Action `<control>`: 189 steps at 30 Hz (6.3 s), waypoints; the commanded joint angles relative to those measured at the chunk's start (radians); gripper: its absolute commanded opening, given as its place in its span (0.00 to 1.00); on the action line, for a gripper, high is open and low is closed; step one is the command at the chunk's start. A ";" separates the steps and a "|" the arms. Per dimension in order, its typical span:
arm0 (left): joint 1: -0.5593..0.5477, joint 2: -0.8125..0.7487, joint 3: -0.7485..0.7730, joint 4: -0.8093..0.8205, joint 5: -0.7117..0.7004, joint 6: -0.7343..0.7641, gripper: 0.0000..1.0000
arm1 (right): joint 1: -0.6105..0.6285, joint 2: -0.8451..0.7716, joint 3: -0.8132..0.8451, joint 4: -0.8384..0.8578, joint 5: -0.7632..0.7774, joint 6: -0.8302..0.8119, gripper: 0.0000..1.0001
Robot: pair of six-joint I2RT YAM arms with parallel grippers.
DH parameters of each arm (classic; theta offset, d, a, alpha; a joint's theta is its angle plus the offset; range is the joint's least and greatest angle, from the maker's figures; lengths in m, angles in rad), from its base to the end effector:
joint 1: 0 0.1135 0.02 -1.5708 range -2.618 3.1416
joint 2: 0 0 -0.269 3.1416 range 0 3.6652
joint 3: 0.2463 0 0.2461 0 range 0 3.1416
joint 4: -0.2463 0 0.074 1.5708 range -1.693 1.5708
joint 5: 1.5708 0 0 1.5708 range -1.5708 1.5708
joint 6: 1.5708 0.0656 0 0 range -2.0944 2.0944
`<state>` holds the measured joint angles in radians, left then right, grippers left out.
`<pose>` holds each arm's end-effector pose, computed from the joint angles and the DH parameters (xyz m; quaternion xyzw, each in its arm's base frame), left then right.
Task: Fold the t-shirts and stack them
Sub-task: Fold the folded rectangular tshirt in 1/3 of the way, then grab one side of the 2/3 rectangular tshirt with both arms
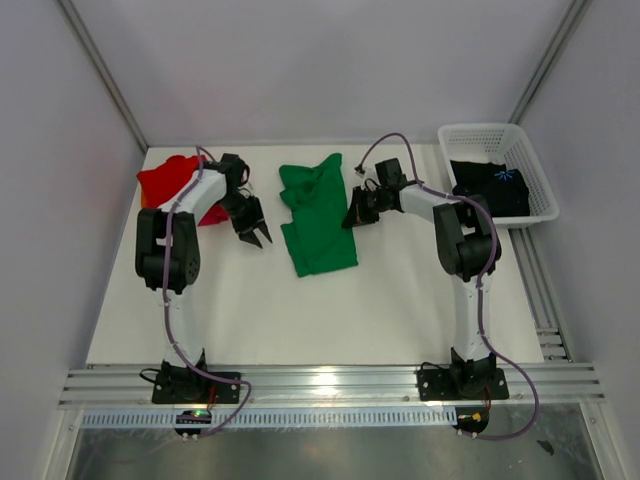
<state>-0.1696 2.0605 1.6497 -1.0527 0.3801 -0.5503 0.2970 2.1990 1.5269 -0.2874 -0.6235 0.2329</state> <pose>0.3939 -0.0921 0.1764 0.1756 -0.9648 0.1951 0.0172 0.4432 0.1757 0.1253 -0.1213 0.9043 0.3573 0.1998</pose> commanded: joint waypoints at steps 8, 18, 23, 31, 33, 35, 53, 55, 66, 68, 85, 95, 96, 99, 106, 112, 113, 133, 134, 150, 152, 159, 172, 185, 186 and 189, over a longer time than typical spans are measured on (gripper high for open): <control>0.004 0.044 -0.030 0.060 0.037 -0.014 0.36 | -0.012 -0.116 0.016 0.114 -0.013 0.037 0.04; 0.005 0.072 -0.053 0.085 0.059 -0.026 0.36 | -0.024 -0.168 0.000 0.131 -0.005 0.049 0.04; 0.005 0.073 -0.056 0.089 0.057 -0.028 0.36 | -0.030 -0.179 -0.027 0.156 -0.005 0.060 0.04; 0.004 0.073 -0.057 0.099 0.062 -0.034 0.37 | -0.038 -0.180 -0.022 0.163 0.001 0.077 0.04; 0.004 0.073 -0.054 0.097 0.062 -0.034 0.37 | -0.041 -0.179 -0.022 0.165 0.016 0.082 0.04; 0.005 0.075 -0.054 0.095 0.062 -0.033 0.37 | -0.041 -0.182 -0.021 0.157 0.059 0.089 0.04; 0.005 0.085 -0.044 0.091 0.063 -0.031 0.36 | -0.075 -0.159 -0.004 0.056 0.357 0.169 0.04; 0.004 0.090 -0.039 0.091 0.065 -0.031 0.36 | -0.073 -0.153 0.006 0.044 0.372 0.174 0.04; 0.004 0.099 -0.024 0.076 0.059 -0.031 0.36 | -0.073 -0.096 0.105 -0.178 0.614 0.241 0.04; 0.005 0.101 -0.021 0.076 0.059 -0.033 0.37 | -0.073 -0.082 0.127 -0.217 0.677 0.264 0.03; 0.004 0.109 -0.041 0.112 0.100 -0.062 0.37 | -0.050 -0.171 0.049 -0.216 0.745 0.200 0.37; 0.004 0.089 -0.051 0.112 0.097 -0.065 0.37 | -0.006 -0.275 -0.019 -0.179 0.742 0.151 0.37; 0.004 0.086 -0.048 0.112 0.095 -0.065 0.37 | -0.001 -0.285 -0.030 -0.190 0.740 0.157 0.37; 0.004 0.072 -0.038 0.102 0.091 -0.065 0.37 | 0.036 -0.312 -0.077 -0.190 0.743 0.148 0.37; 0.004 0.030 0.007 0.076 0.092 -0.071 0.37 | 0.100 -0.290 -0.134 -0.115 0.740 0.072 0.37; 0.004 -0.014 0.015 0.053 0.077 -0.060 0.36 | 0.100 -0.193 -0.079 -0.148 0.743 0.066 0.37; 0.004 -0.019 0.013 0.048 0.072 -0.057 0.37 | 0.100 -0.176 -0.074 -0.156 0.743 0.069 0.37; 0.004 -0.135 0.312 -0.130 0.092 -0.017 0.37 | 0.352 -0.111 -0.014 -0.426 0.639 0.330 0.37; 0.004 -0.135 0.327 -0.145 0.094 -0.011 0.37 | 0.373 -0.108 -0.008 -0.435 0.596 0.347 0.37; 0.039 -0.123 0.372 -0.217 0.085 0.062 0.37 | 0.594 -0.254 -0.146 -0.496 0.554 0.473 0.37; 0.041 -0.116 0.371 -0.208 0.086 0.058 0.37 | 0.596 -0.274 -0.172 -0.477 0.570 0.465 0.37; 0.041 -0.111 0.323 -0.158 0.102 0.041 0.37 | 0.596 -0.448 -0.235 -0.239 0.576 0.365 0.37; 0.041 -0.132 0.257 -0.119 0.086 0.024 0.37 | 0.574 -0.815 -0.541 0.014 0.533 0.325 0.53; 0.041 -0.115 0.271 -0.122 0.098 0.004 0.38 | 0.571 -1.191 -0.912 0.099 0.530 0.468 0.54; 0.039 -0.114 0.272 -0.122 0.100 0.006 0.37 | 0.571 -1.203 -0.922 0.097 0.525 0.471 0.54; 0.039 -0.115 0.271 -0.122 0.098 0.003 0.38 | 0.573 -1.254 -0.987 0.120 0.516 0.491 0.54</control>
<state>-0.1345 1.9697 1.8957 -1.1866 0.4576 -0.5423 0.8684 0.9882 0.5831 -0.2390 -0.1001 0.6849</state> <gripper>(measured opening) 0.373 0.544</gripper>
